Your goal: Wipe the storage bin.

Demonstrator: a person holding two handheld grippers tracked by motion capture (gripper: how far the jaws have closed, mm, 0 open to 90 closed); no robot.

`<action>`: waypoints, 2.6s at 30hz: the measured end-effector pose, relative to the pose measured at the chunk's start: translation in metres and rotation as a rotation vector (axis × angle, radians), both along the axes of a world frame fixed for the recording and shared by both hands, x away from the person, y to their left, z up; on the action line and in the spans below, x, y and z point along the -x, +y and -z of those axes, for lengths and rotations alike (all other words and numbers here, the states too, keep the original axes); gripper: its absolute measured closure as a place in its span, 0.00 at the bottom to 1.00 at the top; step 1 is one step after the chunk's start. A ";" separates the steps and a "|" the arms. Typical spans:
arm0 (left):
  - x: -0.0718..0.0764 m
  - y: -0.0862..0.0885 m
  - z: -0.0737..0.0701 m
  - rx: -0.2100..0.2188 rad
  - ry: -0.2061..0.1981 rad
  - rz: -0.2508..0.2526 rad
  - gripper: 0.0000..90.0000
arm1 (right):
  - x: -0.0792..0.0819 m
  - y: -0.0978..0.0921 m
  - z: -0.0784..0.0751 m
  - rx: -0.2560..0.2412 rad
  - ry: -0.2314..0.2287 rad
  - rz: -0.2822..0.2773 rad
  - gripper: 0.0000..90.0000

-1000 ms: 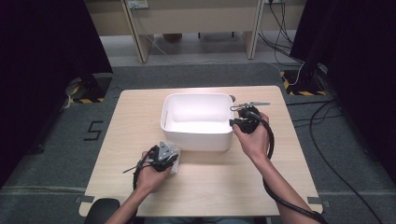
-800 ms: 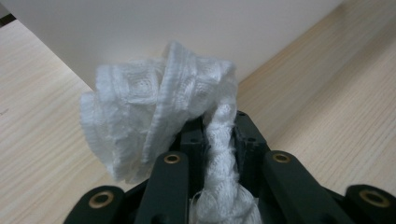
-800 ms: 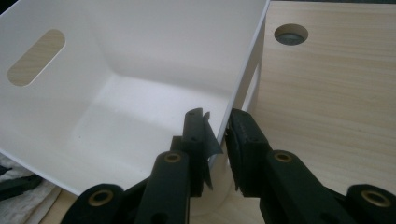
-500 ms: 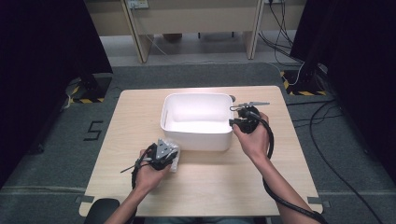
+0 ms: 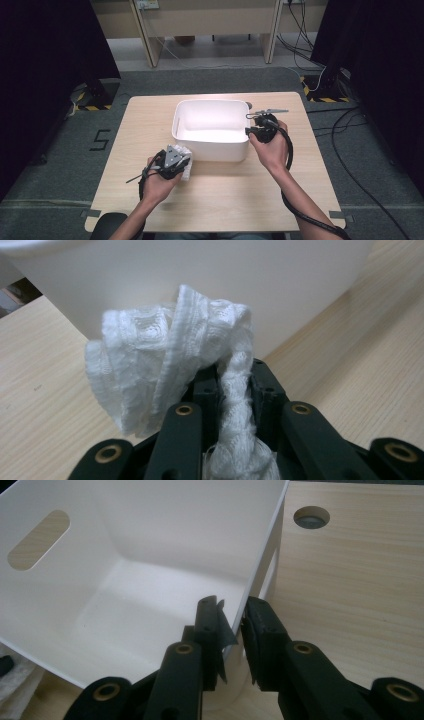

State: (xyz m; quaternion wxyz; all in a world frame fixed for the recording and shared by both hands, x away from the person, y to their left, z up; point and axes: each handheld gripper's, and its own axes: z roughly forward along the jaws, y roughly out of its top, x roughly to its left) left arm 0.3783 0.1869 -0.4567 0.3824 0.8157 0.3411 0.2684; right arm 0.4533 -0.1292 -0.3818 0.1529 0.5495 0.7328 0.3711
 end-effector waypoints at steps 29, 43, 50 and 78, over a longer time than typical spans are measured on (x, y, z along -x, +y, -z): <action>-0.002 0.002 -0.025 0.017 -0.039 -0.006 0.86 | 0.000 0.001 0.000 0.001 -0.003 0.000 0.86; -0.002 -0.008 -0.027 0.013 -0.051 0.021 0.86 | 0.000 0.001 0.001 0.005 -0.009 0.000 0.86; -0.002 -0.012 -0.028 0.019 -0.040 0.022 0.86 | 0.000 0.001 0.001 0.004 -0.008 0.001 0.86; -0.002 -0.017 -0.015 -0.003 -0.037 0.025 0.86 | 0.001 0.002 0.000 0.004 -0.011 -0.005 0.85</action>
